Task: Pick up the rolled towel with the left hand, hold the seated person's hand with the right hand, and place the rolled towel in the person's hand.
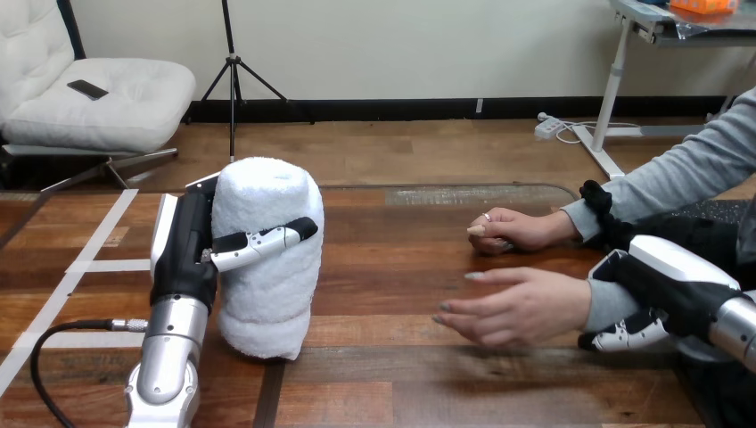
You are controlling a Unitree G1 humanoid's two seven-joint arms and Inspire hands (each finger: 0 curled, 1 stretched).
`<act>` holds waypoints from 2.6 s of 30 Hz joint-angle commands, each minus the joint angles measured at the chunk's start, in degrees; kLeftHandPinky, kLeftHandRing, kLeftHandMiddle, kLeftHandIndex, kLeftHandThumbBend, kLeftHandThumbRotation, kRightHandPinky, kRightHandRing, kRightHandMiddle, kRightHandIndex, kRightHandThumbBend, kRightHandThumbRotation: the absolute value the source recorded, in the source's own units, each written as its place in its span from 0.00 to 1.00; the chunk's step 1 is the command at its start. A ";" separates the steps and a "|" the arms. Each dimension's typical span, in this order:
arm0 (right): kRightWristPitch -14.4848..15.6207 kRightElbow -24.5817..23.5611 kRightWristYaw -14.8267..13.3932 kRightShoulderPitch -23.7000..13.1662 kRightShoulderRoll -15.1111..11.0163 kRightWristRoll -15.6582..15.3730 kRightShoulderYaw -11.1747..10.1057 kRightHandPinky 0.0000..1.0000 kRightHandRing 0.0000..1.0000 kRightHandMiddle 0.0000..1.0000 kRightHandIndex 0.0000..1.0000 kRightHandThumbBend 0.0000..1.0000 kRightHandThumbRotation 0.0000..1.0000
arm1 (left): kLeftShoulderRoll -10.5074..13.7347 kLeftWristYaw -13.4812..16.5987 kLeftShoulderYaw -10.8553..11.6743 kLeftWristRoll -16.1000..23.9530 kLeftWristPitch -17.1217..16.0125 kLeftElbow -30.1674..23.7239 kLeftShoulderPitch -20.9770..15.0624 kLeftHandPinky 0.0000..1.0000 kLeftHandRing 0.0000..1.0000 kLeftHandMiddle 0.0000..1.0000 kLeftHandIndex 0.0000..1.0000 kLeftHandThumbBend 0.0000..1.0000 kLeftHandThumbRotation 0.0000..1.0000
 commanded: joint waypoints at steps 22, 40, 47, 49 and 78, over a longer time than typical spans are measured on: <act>-0.05 -1.17 -0.66 -10.09 3.86 2.88 -2.58 0.15 0.20 0.26 0.29 0.44 0.21 | -1.68 0.37 1.05 -2.24 -1.84 2.57 -10.21 0.34 0.37 0.39 0.39 0.70 0.00; -0.18 -1.30 -0.60 -11.84 4.51 1.99 -1.83 0.21 0.26 0.32 0.34 0.44 0.35 | -2.74 1.19 0.73 -2.05 -1.00 3.06 -11.73 0.35 0.37 0.39 0.39 0.70 0.00; 0.07 -0.81 -0.09 -12.36 5.13 2.48 -2.02 0.18 0.22 0.28 0.31 0.45 0.42 | -3.23 1.64 0.64 -1.87 -0.75 3.34 -12.42 0.35 0.38 0.39 0.39 0.71 0.00; 0.29 -0.81 -0.15 -12.52 5.26 2.37 -1.94 0.17 0.22 0.28 0.30 0.45 0.43 | -3.42 1.73 0.60 -1.85 -0.57 3.40 -12.63 0.35 0.38 0.39 0.39 0.71 0.00; 0.58 -0.76 0.88 -13.96 6.54 2.18 -1.68 0.15 0.19 0.26 0.28 0.47 0.45 | -5.80 0.29 0.31 -2.67 0.98 6.10 -15.88 0.37 0.39 0.40 0.39 0.70 0.00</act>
